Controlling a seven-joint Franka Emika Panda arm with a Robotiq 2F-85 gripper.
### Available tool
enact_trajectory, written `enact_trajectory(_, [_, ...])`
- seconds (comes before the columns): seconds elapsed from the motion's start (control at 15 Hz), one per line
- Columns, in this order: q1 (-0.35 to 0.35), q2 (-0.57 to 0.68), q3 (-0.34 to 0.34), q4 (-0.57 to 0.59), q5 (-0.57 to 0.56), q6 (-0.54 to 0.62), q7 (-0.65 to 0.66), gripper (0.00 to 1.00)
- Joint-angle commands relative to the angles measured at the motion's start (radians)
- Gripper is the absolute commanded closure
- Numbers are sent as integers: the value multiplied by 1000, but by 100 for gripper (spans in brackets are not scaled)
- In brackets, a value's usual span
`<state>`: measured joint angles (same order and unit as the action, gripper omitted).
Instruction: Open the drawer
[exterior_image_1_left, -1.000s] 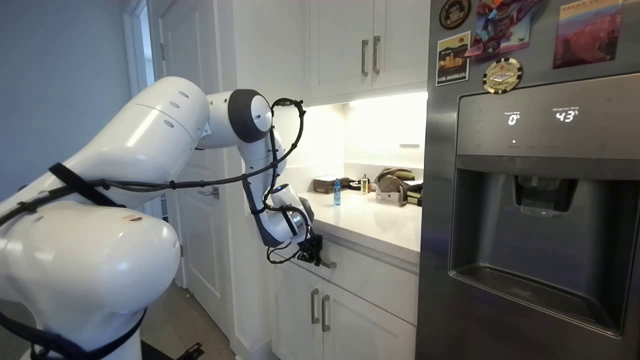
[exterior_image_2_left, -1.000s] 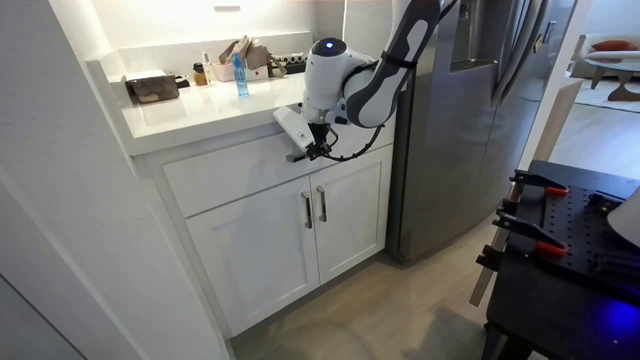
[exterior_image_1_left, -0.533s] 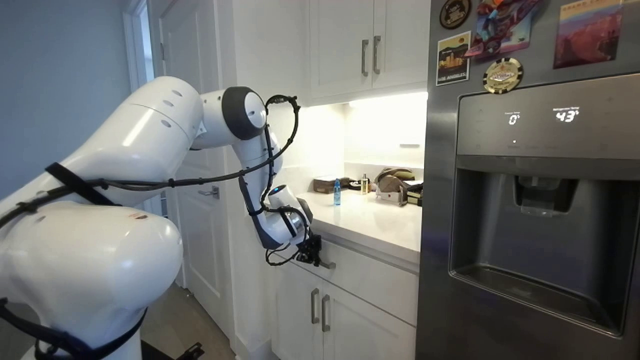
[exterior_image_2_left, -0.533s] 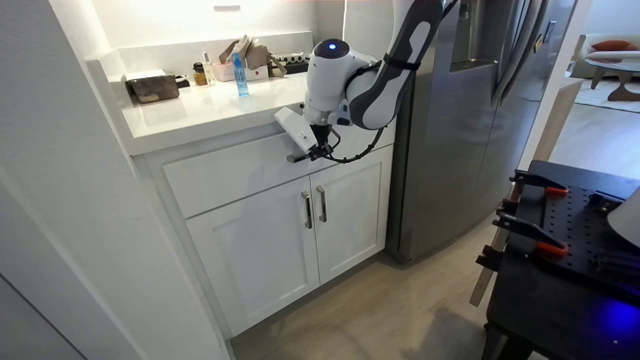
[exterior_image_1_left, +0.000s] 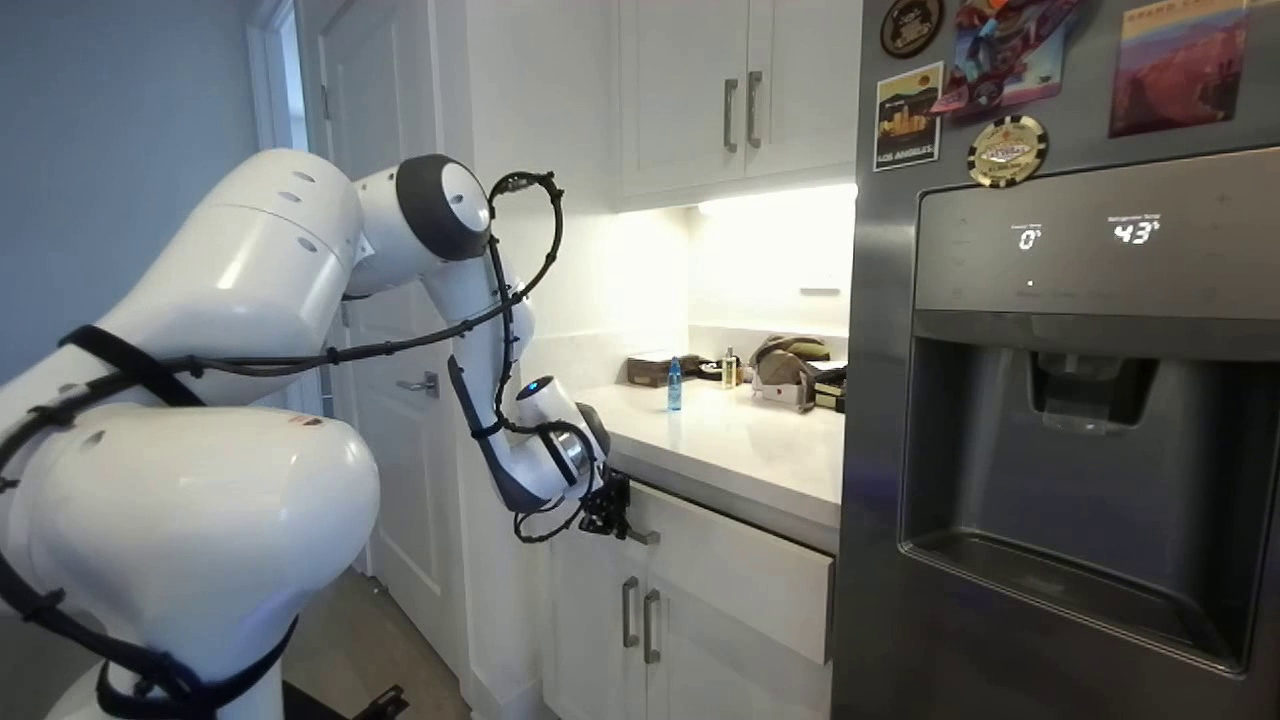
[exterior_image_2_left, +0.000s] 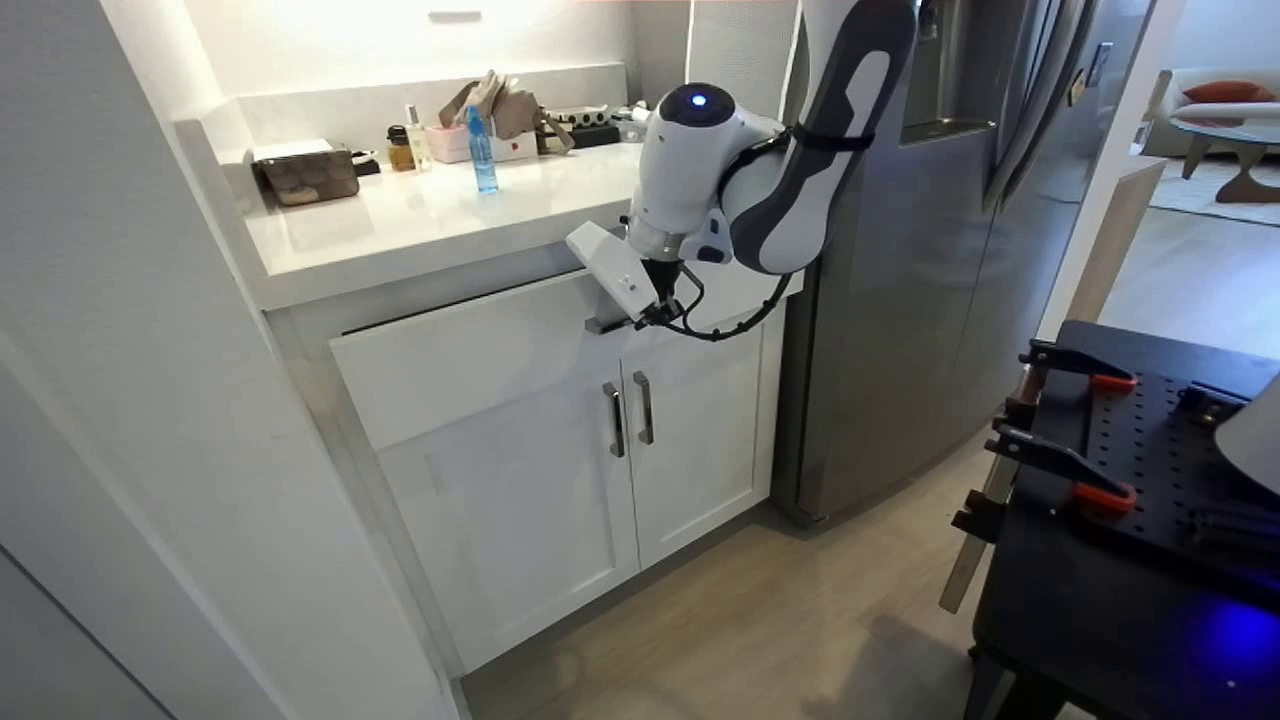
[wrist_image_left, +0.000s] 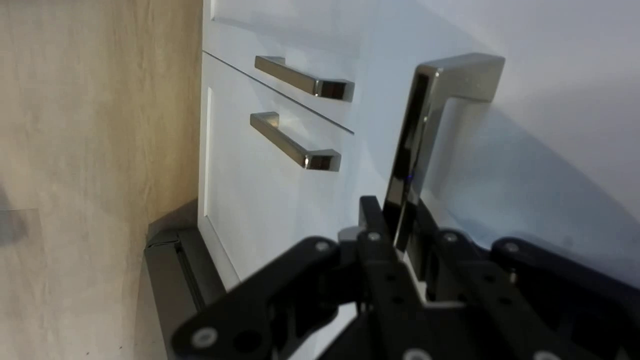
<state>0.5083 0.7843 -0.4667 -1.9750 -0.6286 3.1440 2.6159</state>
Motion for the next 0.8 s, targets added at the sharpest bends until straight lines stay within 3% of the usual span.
enact_trajectory(0.0, [150,-126,-104,-230,7,41,2,96])
enact_trajectory(0.67, [548,-248,-352,-568,90,113,15,96])
enact_trajectory(0.73, [577,-245,-335,-606,303,131,-161,96])
